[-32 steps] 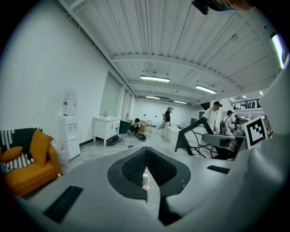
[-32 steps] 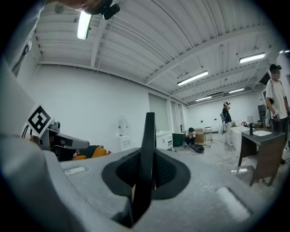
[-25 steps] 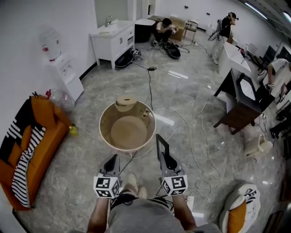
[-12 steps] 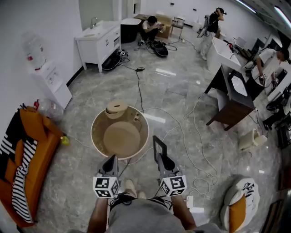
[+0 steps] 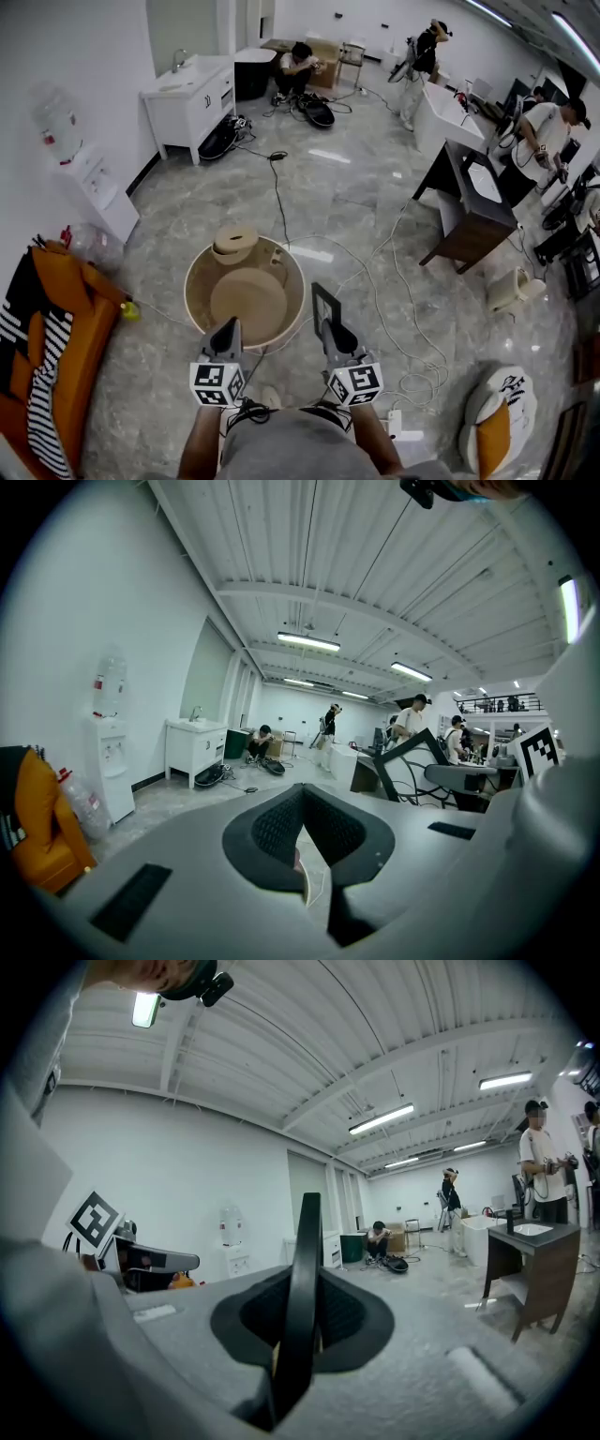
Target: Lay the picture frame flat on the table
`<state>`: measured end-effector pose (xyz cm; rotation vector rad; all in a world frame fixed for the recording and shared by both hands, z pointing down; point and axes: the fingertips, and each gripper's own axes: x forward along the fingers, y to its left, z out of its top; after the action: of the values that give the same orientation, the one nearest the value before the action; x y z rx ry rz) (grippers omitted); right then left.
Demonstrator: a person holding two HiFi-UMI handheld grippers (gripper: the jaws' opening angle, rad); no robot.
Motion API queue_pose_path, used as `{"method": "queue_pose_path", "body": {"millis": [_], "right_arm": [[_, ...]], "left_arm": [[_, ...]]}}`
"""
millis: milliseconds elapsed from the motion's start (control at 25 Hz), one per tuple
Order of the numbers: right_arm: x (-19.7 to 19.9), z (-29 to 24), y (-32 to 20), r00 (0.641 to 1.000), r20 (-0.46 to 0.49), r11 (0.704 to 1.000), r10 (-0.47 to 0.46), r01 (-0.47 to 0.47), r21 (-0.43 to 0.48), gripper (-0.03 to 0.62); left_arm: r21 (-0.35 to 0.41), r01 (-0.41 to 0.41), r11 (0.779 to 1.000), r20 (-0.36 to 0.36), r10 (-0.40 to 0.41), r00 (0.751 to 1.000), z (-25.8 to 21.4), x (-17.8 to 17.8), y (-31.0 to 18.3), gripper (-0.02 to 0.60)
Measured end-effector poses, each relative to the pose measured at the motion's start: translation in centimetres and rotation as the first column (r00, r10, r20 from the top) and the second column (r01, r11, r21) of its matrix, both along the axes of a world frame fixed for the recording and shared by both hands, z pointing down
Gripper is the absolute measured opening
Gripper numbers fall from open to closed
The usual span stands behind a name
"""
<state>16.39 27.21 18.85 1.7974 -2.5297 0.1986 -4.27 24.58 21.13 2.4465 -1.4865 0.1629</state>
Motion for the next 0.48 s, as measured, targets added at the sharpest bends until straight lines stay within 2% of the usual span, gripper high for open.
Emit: {"method": "queue_pose_path", "body": {"millis": [200,480], "right_arm": [[-1.2,0.5,-1.8,1.0,0.023,1.0,-0.007,0.007,-0.009,0.038],[-2.8,1.6,-5.7,0.998,0.035,0.998,-0.051,0.052,-0.024,0.038]], "left_arm": [[-0.002,0.001,1.0,0.014,-0.001,1.0,0.2,-1.1,-1.7,0.017],[-0.012,0.044,0.999,0.019,-0.044,0.999,1.0,-2.6,-4.6,0.017]]}}
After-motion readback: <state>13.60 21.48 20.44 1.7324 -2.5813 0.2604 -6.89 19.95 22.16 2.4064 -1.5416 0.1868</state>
